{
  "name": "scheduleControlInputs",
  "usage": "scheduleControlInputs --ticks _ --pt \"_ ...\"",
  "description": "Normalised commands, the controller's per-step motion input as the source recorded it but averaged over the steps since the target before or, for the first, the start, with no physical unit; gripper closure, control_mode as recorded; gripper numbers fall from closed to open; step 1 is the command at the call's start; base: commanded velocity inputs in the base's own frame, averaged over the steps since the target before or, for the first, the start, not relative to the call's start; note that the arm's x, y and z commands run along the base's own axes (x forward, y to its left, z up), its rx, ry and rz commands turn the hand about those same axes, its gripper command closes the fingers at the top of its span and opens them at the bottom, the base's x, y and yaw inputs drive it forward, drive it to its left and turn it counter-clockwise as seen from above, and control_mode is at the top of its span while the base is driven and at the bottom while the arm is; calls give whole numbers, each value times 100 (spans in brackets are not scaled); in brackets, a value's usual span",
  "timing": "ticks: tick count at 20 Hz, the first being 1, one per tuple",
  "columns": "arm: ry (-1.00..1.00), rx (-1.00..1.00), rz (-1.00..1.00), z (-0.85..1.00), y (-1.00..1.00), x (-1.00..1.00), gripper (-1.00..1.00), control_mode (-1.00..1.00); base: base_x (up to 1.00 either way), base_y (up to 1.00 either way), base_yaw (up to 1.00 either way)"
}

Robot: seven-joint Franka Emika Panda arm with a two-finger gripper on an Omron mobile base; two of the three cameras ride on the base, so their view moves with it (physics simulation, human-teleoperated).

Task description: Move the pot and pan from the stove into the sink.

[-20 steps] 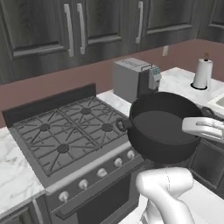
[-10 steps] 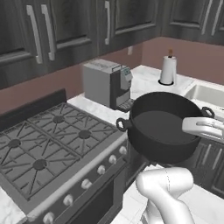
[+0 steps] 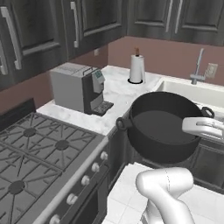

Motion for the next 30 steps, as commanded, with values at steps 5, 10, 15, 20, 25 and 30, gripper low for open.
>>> scheduleControlInputs --ticks 5,10,15,20,25,30 --pt "0 0 0 0 0 0 100 100 0 -21 -38" --pt "0 0 0 0 0 0 100 100 0 -20 -38" --pt "0 0 0 0 0 0 100 100 0 -19 -38" --pt "0 0 0 0 0 0 100 100 0 -20 -37" --pt "0 0 0 0 0 0 100 100 0 -22 -35" --pt "0 0 0 0 0 0 100 100 -4 -21 -33"
